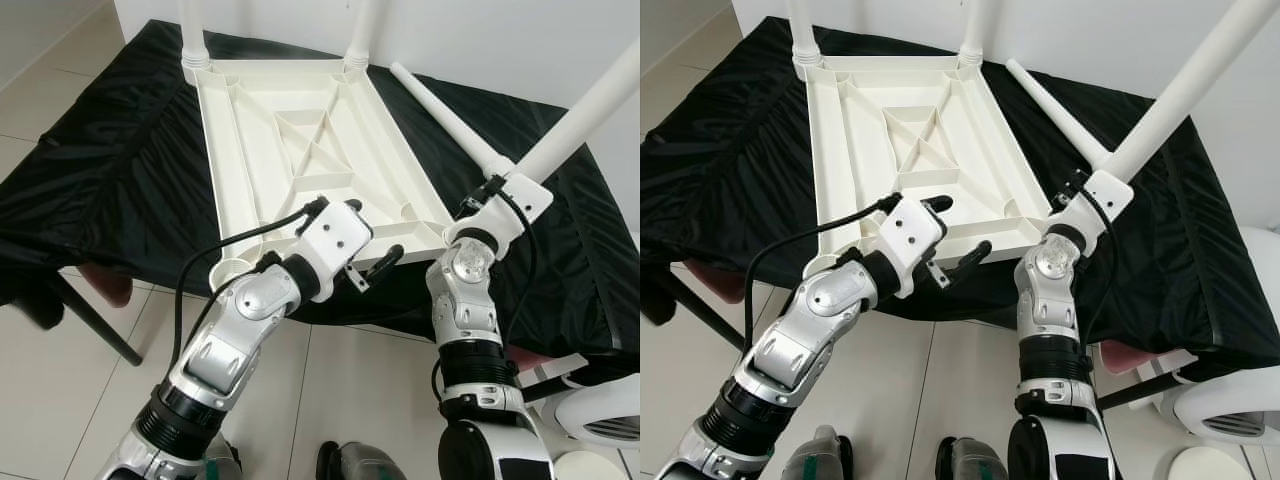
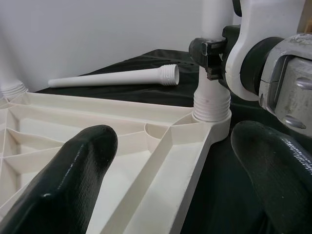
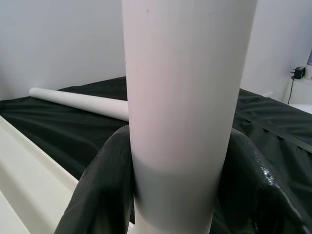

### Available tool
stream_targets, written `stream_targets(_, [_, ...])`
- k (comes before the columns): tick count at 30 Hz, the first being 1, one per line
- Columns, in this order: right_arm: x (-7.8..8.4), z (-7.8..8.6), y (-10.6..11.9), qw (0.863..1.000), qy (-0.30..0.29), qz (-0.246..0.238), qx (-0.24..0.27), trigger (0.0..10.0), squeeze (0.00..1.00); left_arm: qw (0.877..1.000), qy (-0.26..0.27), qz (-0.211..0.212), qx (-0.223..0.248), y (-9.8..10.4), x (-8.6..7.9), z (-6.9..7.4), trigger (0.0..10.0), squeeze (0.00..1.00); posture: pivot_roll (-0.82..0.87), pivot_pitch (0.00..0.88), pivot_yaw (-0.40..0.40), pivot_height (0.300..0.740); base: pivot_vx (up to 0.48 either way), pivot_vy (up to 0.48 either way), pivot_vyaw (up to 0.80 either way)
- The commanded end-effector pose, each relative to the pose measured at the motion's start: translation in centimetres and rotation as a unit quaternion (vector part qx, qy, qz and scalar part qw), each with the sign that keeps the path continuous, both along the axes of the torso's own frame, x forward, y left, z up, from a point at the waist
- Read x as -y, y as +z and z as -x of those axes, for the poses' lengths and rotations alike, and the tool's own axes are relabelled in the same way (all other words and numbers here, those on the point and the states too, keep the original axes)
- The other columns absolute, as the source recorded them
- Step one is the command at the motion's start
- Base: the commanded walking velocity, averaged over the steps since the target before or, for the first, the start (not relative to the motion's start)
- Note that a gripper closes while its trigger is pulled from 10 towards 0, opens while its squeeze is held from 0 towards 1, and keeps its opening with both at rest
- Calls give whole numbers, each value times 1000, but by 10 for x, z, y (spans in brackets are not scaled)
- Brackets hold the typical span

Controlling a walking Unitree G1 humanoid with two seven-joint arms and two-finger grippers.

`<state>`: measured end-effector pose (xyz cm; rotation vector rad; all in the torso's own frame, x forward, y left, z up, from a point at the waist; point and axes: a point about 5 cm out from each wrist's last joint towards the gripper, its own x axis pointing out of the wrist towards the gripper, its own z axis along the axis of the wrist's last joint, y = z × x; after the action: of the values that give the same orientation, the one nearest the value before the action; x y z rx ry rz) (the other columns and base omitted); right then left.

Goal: Building children table

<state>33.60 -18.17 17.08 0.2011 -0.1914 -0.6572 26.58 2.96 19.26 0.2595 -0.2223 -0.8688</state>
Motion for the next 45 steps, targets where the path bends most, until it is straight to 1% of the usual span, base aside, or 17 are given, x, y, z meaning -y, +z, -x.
stream_targets(1, [3,2,-23,999,-1,-11,-54,10000,0,1000,-3,-2,2,0,2,4,10000,0,65,87,-102,740,0,0,0])
stream_targets(6, [3,0,-24,998,10,1,-60,10000,0,1000,-1,-1,1,0,2,4,10000,0,65,91,-102,740,0,0,0])
stream_targets(12, [2,-1,-24,998,17,1,-60,10000,0,1000,-1,-1,1,0,2,4,10000,0,64,94,-102,740,0,0,0])
stream_targets(13, [-1,-3,-23,998,34,1,-56,10000,0,1000,0,-1,1,0,2,4,10000,0,63,96,-99,740,0,0,0])
stream_targets(17, [-7,-6,-21,997,60,2,-50,10000,0,1000,0,-2,0,0,1,3,10000,0,63,97,-99,740,0,0,0])
stream_targets(28, [-8,-6,-23,996,67,2,-54,10000,0,1000,0,-2,1,0,1,4,10000,0,62,98,-97,740,0,0,0])
stream_targets(29, [-9,-6,-23,996,73,-3,-53,10000,106,1000,0,-1,0,0,1,4,10000,0,62,99,-97,740,0,0,0])
stream_targets(30, [-9,-6,-23,996,73,-3,-53,10000,106,1000,0,-1,0,0,1,4,10000,0,62,99,-97,740,0,0,0])
stream_targets(31, [-8,-6,-23,996,74,-1,-50,10000,1000,1000,-1,-1,0,0,1,4,10000,0,61,100,-97,740,0,0,0])
stream_targets(37, [-9,-6,-22,996,79,-2,-46,10000,1000,1000,-2,-1,-1,0,2,4,10000,0,62,99,-98,740,0,0,0])
stream_targets(38, [-9,-7,-22,995,83,-5,-46,10000,875,1000,-2,-1,-1,0,2,4,10000,0,62,99,-98,740,0,0,0])
stream_targets(39, [-10,-7,-21,995,88,-2,-44,10000,0,1000,-2,0,-1,0,2,5,10000,0,63,99,-98,740,0,0,0])
stream_targets(45, [-12,-8,-19,995,95,-2,-40,10000,0,1000,-4,0,-2,0,3,5,10000,0,62,98,-98,740,0,0,0])
